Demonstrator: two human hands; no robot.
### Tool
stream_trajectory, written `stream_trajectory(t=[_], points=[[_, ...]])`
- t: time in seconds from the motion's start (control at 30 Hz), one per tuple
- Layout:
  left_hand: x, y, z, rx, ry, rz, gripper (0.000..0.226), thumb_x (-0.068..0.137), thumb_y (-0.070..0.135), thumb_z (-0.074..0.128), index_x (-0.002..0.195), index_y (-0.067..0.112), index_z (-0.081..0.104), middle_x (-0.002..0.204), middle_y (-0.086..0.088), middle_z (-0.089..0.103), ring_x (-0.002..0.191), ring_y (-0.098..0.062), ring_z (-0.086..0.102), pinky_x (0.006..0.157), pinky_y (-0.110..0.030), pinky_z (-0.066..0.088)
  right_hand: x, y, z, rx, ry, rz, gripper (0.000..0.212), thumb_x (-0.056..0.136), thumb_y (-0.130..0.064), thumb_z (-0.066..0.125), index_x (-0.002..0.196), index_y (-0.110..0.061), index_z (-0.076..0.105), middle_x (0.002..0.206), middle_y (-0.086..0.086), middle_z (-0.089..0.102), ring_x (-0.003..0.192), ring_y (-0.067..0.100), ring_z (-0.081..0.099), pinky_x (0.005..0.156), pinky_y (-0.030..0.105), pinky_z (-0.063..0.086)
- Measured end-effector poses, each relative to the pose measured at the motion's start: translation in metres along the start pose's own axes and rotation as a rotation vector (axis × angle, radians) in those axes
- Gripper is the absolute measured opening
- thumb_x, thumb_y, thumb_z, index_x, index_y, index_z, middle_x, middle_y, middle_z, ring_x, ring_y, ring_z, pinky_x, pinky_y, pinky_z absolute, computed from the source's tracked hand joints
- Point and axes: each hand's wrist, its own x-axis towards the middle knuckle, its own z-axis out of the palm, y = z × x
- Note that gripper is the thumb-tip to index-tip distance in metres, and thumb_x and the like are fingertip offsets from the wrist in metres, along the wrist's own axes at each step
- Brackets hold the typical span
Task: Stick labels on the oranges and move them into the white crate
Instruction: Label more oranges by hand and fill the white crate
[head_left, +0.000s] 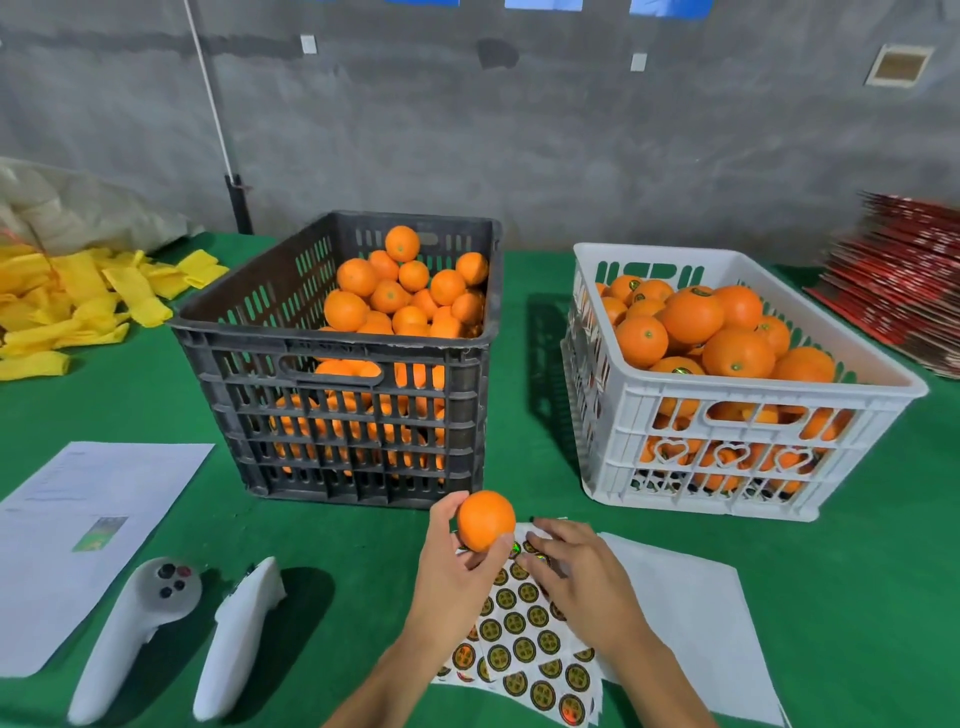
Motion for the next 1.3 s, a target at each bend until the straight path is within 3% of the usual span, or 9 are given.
stream_trajectory(t=[0.3, 0.47, 0.6, 0.7, 0.8, 0.97, 1.1, 1.2, 1.3], points=[[0.003, -0.013, 0.001, -0.067, 0.01, 0.02, 0.048, 0.088, 0.017, 0.078, 0.116, 0.04, 0.046, 0.113, 0.02, 0.057, 0.098, 0.006, 0.064, 0.075, -0.005, 0.049, 0.005, -0.011, 0.001, -0.185, 0.149, -0.071, 0.026, 0.1, -0.038, 0.06, 0.108, -0.025, 0.081, 0.125, -0.01, 0.072, 0.113, 0.014, 0.061, 0.102, 0.029, 0.045], [0.007, -0.022, 0.002, -0.075, 0.025, 0.032, 0.054, 0.086, 0.026, 0.08, 0.119, 0.05, 0.045, 0.11, 0.03, 0.062, 0.105, 0.004, 0.064, 0.079, -0.009, 0.051, 0.005, -0.019, -0.001, -0.337, 0.18, -0.144, 0.01, 0.089, -0.029, 0.077, 0.087, -0.021, 0.083, 0.098, -0.007, 0.079, 0.087, 0.013, 0.072, 0.082, 0.029, 0.057], [0.009, -0.026, 0.002, -0.05, 0.023, 0.023, 0.059, 0.084, 0.04, 0.081, 0.126, 0.054, 0.041, 0.123, 0.021, 0.055, 0.103, 0.0, 0.067, 0.084, -0.017, 0.055, 0.004, -0.027, -0.003, -0.232, 0.21, -0.022, 0.018, 0.102, -0.026, 0.056, 0.092, -0.026, 0.071, 0.091, -0.009, 0.07, 0.08, 0.012, 0.062, 0.076, 0.028, 0.052], [0.011, -0.031, 0.002, -0.052, 0.008, 0.021, 0.065, 0.079, 0.049, 0.083, 0.128, 0.056, 0.041, 0.129, 0.014, 0.052, 0.102, -0.003, 0.069, 0.085, -0.02, 0.057, 0.004, -0.036, -0.013, -0.044, 0.407, 0.123, 0.017, 0.105, -0.028, 0.049, 0.091, -0.03, 0.058, 0.089, -0.013, 0.058, 0.073, 0.008, 0.055, 0.064, 0.029, 0.048], [0.016, -0.033, 0.004, -0.063, 0.0, 0.026, 0.07, 0.07, 0.045, 0.089, 0.125, 0.057, 0.047, 0.127, 0.012, 0.057, 0.098, -0.003, 0.071, 0.08, -0.018, 0.058, 0.012, -0.055, -0.024, -0.076, 0.559, 0.035, 0.01, 0.101, -0.021, 0.059, 0.093, -0.022, 0.065, 0.087, -0.008, 0.061, 0.071, 0.011, 0.058, 0.058, 0.028, 0.05], [0.033, -0.013, 0.005, -0.02, 0.005, 0.125, 0.076, 0.059, 0.04, 0.09, 0.125, 0.053, 0.055, 0.127, 0.008, 0.061, 0.102, -0.016, 0.072, 0.08, -0.027, 0.061, 0.017, -0.077, -0.029, -0.241, 0.541, -0.133, 0.021, 0.102, -0.025, 0.055, 0.098, -0.018, 0.074, 0.096, -0.005, 0.07, 0.079, 0.013, 0.068, 0.063, 0.024, 0.056], [0.048, 0.021, 0.014, 0.028, 0.084, 0.293, 0.062, 0.076, 0.036, 0.087, 0.126, 0.054, 0.055, 0.129, 0.024, 0.055, 0.104, 0.002, 0.067, 0.079, -0.022, 0.06, 0.02, -0.086, -0.048, -0.184, 0.695, -0.238, 0.027, 0.096, -0.025, 0.063, 0.116, -0.011, 0.076, 0.121, 0.004, 0.073, 0.102, 0.02, 0.073, 0.081, 0.031, 0.063], [0.063, 0.063, 0.024, 0.167, 0.1, 0.435, 0.073, 0.091, 0.013, 0.071, 0.124, 0.07, 0.041, 0.13, 0.045, 0.04, 0.111, 0.017, 0.052, 0.078, -0.003, 0.049, 0.032, -0.105, -0.078, -0.076, 0.68, -0.103, 0.054, 0.092, -0.045, 0.071, 0.135, -0.013, 0.065, 0.136, 0.002, 0.067, 0.113, 0.02, 0.07, 0.083, 0.034, 0.063], [0.079, 0.112, 0.04, 0.304, 0.055, 0.551, 0.066, 0.099, 0.012, 0.054, 0.127, 0.07, 0.037, 0.131, 0.051, 0.032, 0.118, 0.02, 0.041, 0.087, 0.004, 0.037, 0.054, -0.104, -0.125, -0.034, 0.573, 0.143, 0.072, 0.088, -0.064, 0.065, 0.149, -0.031, 0.044, 0.141, -0.009, 0.059, 0.114, 0.016, 0.067, 0.088, 0.032, 0.058]])
